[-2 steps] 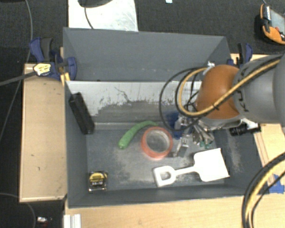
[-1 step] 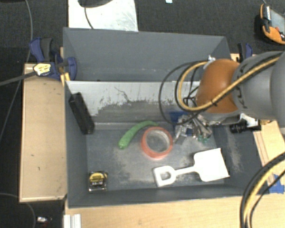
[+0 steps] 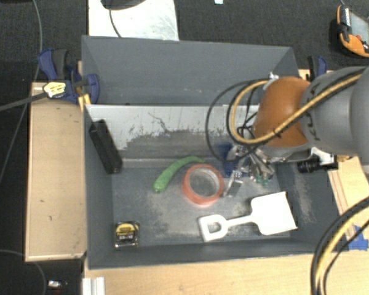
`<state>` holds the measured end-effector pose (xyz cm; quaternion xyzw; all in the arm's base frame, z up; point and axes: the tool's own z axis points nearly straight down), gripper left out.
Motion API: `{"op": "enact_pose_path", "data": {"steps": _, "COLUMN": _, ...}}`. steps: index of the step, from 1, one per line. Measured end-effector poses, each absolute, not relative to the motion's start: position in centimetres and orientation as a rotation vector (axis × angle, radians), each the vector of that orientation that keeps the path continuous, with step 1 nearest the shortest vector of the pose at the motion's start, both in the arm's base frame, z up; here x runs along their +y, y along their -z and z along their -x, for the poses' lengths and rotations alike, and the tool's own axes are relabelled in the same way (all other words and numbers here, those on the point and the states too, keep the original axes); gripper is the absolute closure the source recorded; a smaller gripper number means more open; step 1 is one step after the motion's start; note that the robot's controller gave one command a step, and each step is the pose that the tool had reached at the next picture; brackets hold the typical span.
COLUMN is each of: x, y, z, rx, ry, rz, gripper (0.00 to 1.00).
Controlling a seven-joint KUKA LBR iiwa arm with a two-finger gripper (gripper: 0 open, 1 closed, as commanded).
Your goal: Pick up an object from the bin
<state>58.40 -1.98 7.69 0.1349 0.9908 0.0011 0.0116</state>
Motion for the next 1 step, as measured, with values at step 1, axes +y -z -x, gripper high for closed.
{"op": "enact_pose_path", "data": {"steps": 1, "x": -1.98, "y": -7.69, "z": -58.40, "rx": 3.090, "ry": -0.003, "rz": -0.419, "gripper": 0.00}}
